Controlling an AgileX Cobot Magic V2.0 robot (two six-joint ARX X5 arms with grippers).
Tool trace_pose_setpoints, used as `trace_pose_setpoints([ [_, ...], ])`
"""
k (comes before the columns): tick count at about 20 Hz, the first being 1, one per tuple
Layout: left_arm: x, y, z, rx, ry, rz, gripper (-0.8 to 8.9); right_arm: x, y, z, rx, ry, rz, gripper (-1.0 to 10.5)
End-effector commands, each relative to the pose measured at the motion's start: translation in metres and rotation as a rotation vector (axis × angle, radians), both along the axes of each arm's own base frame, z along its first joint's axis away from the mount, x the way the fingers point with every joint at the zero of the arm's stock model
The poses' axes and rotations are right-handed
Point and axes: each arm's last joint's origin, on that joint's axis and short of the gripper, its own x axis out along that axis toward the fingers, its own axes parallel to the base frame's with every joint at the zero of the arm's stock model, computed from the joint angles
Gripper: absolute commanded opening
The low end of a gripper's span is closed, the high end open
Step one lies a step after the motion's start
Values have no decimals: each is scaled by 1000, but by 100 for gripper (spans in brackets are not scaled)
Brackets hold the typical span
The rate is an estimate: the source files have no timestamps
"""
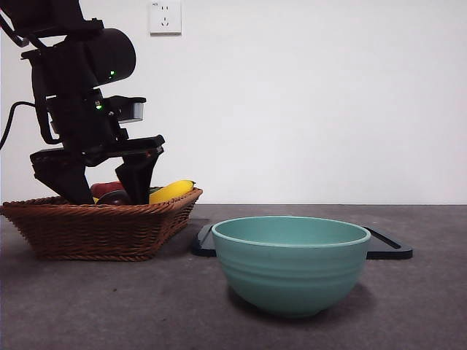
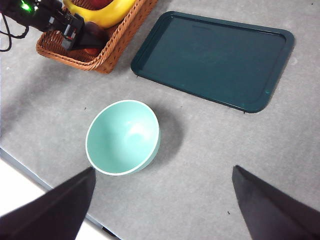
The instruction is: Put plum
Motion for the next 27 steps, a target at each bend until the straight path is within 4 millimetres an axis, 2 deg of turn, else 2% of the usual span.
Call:
trace_pose_setpoints([
  [1, 5, -4, -2, 6, -1, -11, 290, 0, 0, 6, -1, -27, 8, 437],
  [6, 3, -3, 2, 2, -10, -11, 245, 0, 0, 6, -1, -28, 8, 437],
  [8, 1, -2, 14, -11, -42, -11, 244, 0, 0, 6, -1, -28, 9, 437],
  [10, -5, -3, 34, -31, -94, -18, 245, 0, 0, 6, -1, -28, 9, 437],
  [14, -37, -8, 84, -105, -214, -80, 245, 0, 0, 6, -1, -28, 8, 437],
  [16, -60, -16, 103, -167, -225, -163, 245, 0, 0, 6, -1, -28, 8, 437],
  [18, -81, -29, 114, -199, -221, -248, 245, 0, 0, 6, -1, -28, 8, 437],
  [22, -110, -65, 113, -212, -195, -406, 245, 0, 0, 6, -1, -28, 9, 437],
  [27, -129, -112, 86, -172, -117, -571, 245, 0, 0, 6, -1, -28, 8, 437],
])
